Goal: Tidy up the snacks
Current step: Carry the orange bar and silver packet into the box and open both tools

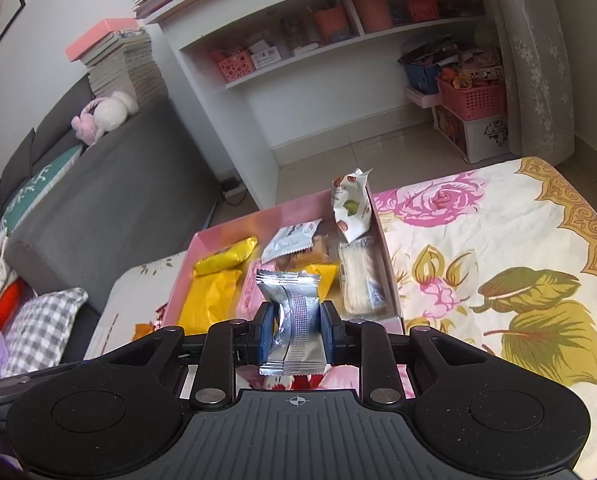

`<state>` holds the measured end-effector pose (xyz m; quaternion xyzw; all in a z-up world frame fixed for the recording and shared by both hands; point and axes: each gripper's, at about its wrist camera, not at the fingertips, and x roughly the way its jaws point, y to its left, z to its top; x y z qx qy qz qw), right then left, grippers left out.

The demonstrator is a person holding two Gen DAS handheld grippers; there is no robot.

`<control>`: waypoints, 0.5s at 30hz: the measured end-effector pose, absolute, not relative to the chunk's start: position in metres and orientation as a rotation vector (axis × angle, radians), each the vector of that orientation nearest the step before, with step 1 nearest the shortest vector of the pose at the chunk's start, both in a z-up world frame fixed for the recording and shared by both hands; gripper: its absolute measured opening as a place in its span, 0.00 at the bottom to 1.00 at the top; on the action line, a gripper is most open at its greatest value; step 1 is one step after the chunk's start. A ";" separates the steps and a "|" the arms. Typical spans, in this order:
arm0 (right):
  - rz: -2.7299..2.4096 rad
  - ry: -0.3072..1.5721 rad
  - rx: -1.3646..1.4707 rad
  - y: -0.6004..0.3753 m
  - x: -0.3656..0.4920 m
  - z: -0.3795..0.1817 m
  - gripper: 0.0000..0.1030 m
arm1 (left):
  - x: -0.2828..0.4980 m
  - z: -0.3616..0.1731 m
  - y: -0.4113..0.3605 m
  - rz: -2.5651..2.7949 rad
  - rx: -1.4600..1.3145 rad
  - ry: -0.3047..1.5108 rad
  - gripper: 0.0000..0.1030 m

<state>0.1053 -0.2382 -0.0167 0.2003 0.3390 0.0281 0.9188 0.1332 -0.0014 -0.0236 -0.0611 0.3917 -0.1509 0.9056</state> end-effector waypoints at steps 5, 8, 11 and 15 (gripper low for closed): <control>0.051 0.687 0.419 -0.241 0.118 -0.024 0.22 | 0.153 -0.029 -0.014 -0.309 -0.100 0.795 0.35; 0.038 0.682 0.438 -0.245 0.126 -0.030 0.22 | 0.164 -0.029 -0.020 -0.313 -0.109 0.787 0.35; 0.022 0.678 0.456 -0.249 0.133 -0.038 0.22 | 0.171 -0.028 -0.028 -0.322 -0.096 0.768 0.35; -0.004 0.682 0.475 -0.256 0.144 -0.049 0.22 | 0.182 -0.032 -0.038 -0.332 -0.076 0.760 0.35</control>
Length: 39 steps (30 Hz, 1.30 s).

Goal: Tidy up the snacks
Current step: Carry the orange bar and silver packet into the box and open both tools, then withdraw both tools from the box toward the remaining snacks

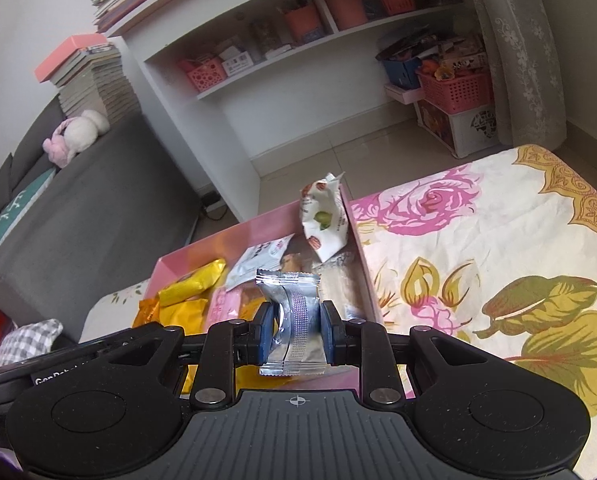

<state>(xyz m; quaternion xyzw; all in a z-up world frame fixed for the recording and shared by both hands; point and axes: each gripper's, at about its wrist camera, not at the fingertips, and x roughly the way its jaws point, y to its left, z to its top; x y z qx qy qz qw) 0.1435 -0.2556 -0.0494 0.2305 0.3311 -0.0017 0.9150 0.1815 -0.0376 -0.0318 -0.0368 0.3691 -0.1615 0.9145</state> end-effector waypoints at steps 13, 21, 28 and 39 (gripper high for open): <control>-0.023 0.679 0.486 -0.257 0.154 -0.064 0.28 | 0.197 -0.048 -0.044 -0.323 -0.055 0.761 0.38; -0.033 0.663 0.496 -0.259 0.152 -0.060 0.54 | 0.191 -0.045 -0.038 -0.326 -0.063 0.737 0.63; -0.021 0.652 0.469 -0.255 0.142 -0.047 0.65 | 0.178 -0.038 -0.034 -0.338 -0.055 0.728 0.77; 0.006 0.641 0.391 -0.244 0.111 -0.024 0.79 | 0.145 -0.023 -0.016 -0.328 -0.056 0.728 0.91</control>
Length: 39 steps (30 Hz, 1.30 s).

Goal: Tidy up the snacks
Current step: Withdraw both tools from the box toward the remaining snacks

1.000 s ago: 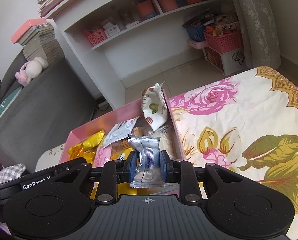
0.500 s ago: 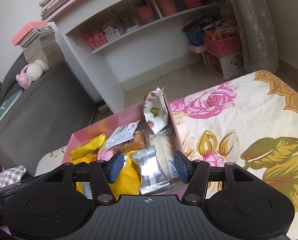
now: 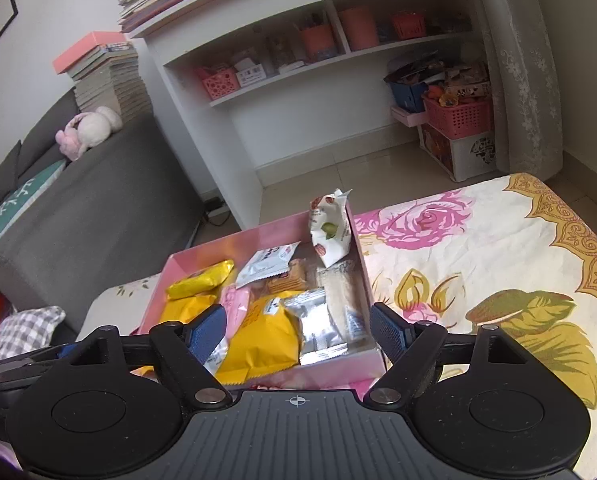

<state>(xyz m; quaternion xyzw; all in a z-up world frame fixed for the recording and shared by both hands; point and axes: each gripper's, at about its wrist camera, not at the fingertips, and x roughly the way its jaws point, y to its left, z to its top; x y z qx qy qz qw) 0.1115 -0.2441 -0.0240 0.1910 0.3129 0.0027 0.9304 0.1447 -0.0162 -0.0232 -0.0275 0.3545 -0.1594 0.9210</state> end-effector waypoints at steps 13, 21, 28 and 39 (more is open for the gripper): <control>0.020 0.639 0.295 -0.228 0.074 -0.002 0.89 | 0.103 -0.012 0.005 -0.292 -0.020 0.755 1.00; 0.022 0.617 0.231 -0.222 0.049 0.002 0.91 | 0.079 -0.015 0.013 -0.300 -0.008 0.746 1.00; 0.048 0.628 0.155 -0.207 0.028 -0.006 0.91 | 0.065 -0.020 0.016 -0.312 0.034 0.771 1.00; 0.070 0.640 0.094 -0.199 0.012 -0.016 0.91 | 0.052 -0.029 0.029 -0.306 0.060 0.763 1.00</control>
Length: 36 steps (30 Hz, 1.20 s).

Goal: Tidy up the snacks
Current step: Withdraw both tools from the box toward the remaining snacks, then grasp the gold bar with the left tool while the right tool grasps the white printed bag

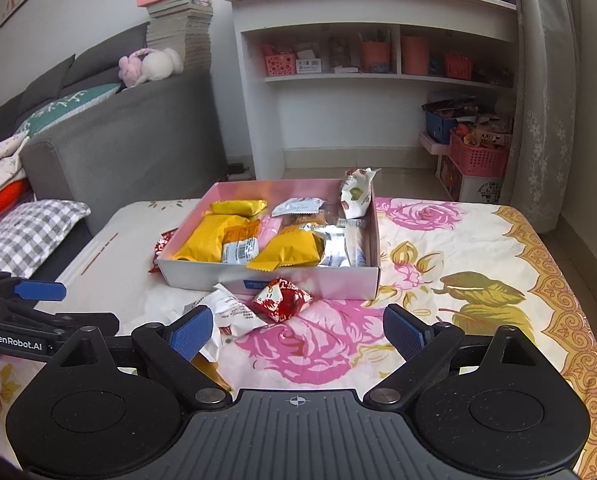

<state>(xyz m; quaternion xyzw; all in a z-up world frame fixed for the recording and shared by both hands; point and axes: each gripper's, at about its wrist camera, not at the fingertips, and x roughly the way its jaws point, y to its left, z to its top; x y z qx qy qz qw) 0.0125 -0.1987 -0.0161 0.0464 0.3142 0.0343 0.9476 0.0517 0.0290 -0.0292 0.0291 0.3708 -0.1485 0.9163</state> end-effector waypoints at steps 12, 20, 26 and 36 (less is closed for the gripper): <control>0.094 0.627 0.071 -0.188 0.011 -0.028 0.91 | 0.048 -0.044 0.047 -0.296 0.066 0.749 1.00; 0.120 0.643 0.029 -0.170 0.017 -0.042 0.91 | 0.055 -0.057 0.045 -0.308 0.099 0.754 1.00; 0.145 0.673 0.049 -0.166 0.033 -0.046 0.91 | 0.058 -0.068 0.028 -0.349 0.116 0.792 1.00; 0.114 0.730 0.128 -0.182 0.061 -0.052 0.91 | 0.074 -0.083 -0.014 -0.320 0.013 0.884 1.00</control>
